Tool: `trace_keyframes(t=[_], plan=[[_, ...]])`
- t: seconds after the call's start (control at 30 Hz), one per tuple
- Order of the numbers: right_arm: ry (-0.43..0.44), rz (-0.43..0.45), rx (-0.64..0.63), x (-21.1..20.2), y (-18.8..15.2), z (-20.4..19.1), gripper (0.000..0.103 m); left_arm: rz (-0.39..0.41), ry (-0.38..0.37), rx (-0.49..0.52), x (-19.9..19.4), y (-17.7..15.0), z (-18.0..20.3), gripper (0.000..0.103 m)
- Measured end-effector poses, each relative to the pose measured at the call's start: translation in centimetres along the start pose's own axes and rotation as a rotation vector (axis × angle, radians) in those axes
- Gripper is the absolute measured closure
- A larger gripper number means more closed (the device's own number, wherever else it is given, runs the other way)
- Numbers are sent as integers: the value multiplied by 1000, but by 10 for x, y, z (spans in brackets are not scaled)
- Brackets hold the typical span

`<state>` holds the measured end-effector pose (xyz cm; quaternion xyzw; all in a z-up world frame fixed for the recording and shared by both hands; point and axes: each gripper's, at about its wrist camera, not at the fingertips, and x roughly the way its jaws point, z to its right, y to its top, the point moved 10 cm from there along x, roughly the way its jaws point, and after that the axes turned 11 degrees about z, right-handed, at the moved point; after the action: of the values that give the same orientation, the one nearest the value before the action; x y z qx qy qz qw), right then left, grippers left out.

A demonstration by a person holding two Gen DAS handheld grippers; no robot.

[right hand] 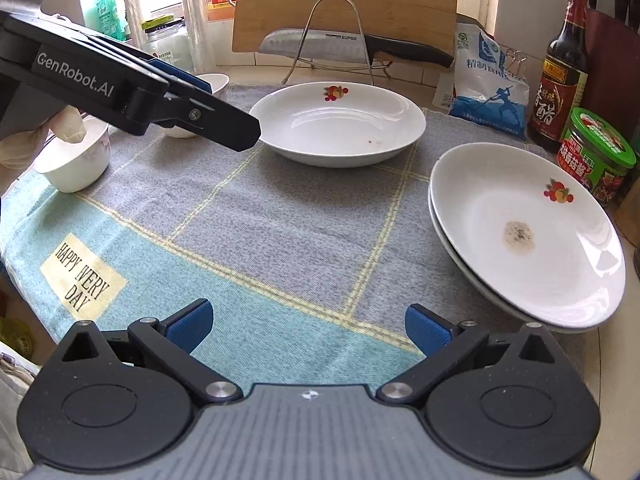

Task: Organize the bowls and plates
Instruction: 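Move the left tool toward the white plate beside the knife rack, then close the left tool on that white plate's rim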

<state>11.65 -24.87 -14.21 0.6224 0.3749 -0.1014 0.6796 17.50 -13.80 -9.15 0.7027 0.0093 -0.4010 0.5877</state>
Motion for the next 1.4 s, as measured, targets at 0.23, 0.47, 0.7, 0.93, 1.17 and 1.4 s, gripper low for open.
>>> trace_keyframes(t=[0.23,0.47,0.7,0.93,1.17,1.4], plan=[[-40,8,-10,25,18,-24,0,-13,4,13,-10,-8,-37,18],[-90,34,-26,52,33,-30,0,-41,19,30,-8,-11,-66,18],[-115,40,-19,76,43,-23,0,-67,10,68,3,-5,-73,18],[-130,34,13,96,50,-8,0,-93,-12,135,22,5,-68,18],[-115,32,21,111,56,-1,0,-129,-44,140,51,22,-70,18],[-126,53,27,114,57,2,0,-171,-61,194,88,39,-73,18]])
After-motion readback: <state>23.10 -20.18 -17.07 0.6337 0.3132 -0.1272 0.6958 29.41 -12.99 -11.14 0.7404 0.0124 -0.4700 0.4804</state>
